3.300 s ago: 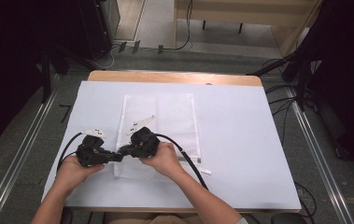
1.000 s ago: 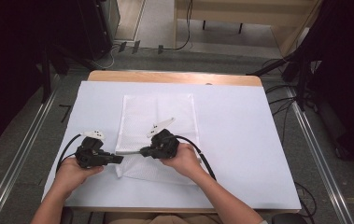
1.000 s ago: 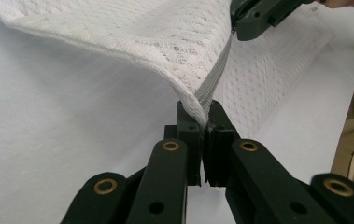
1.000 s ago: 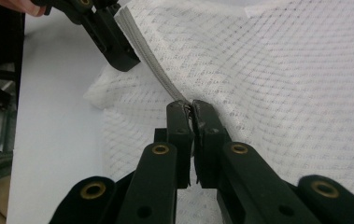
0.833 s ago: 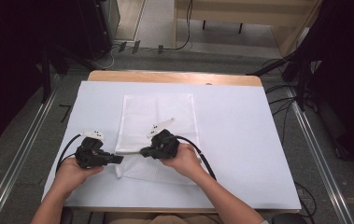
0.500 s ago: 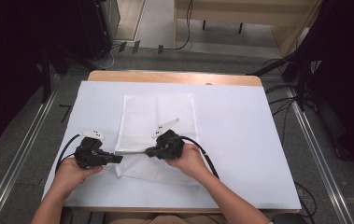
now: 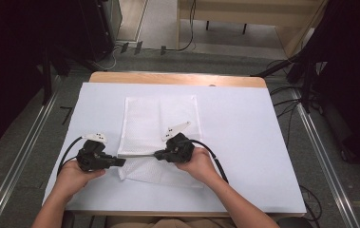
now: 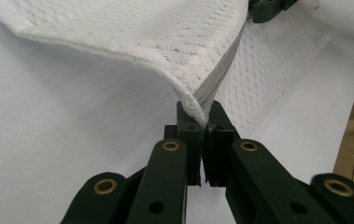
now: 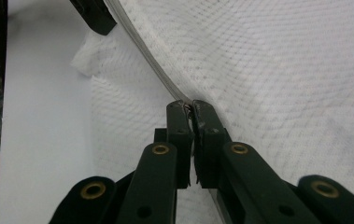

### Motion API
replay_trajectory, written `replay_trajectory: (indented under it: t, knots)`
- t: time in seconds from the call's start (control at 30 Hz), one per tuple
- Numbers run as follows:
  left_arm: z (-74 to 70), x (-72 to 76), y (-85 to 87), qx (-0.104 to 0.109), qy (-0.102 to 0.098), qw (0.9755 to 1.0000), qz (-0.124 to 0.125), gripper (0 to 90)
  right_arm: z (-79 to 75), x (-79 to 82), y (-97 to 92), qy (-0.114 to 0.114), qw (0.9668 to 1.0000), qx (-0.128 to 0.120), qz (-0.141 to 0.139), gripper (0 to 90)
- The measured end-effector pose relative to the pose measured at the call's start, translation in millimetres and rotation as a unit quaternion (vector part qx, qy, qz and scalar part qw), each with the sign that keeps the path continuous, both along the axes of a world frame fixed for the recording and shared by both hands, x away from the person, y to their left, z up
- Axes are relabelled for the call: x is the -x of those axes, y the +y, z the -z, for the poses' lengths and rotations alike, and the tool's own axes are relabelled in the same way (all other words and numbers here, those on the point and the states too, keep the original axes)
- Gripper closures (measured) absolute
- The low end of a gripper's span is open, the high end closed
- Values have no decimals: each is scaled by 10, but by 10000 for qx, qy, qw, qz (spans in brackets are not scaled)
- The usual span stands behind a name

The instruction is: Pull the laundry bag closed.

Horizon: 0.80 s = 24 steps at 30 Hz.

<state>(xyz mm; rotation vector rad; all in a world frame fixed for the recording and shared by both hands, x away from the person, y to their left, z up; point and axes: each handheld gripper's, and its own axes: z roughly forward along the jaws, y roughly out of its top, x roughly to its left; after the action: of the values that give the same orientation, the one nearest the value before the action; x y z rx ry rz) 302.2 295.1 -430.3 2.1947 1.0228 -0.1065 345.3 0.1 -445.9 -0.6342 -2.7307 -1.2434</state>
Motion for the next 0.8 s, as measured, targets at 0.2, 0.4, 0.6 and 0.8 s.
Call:
replay_trajectory:
  t: [0.2,0.4,0.6,0.8]
  knots:
    - [-6,3,18,-9,2,10000,-58,879,11,-20,-120,43,9999,-17,110,884]
    - [-2,2,28,-16,8,10000,-90,878,42,-42,-234,75,9997,54,210,885]
    - [-2,5,21,-46,18,10000,-56,878,55,-45,-298,119,9996,40,253,884]
    - [-2,6,30,-35,22,10000,-52,877,56,-31,-340,142,9994,66,305,884]
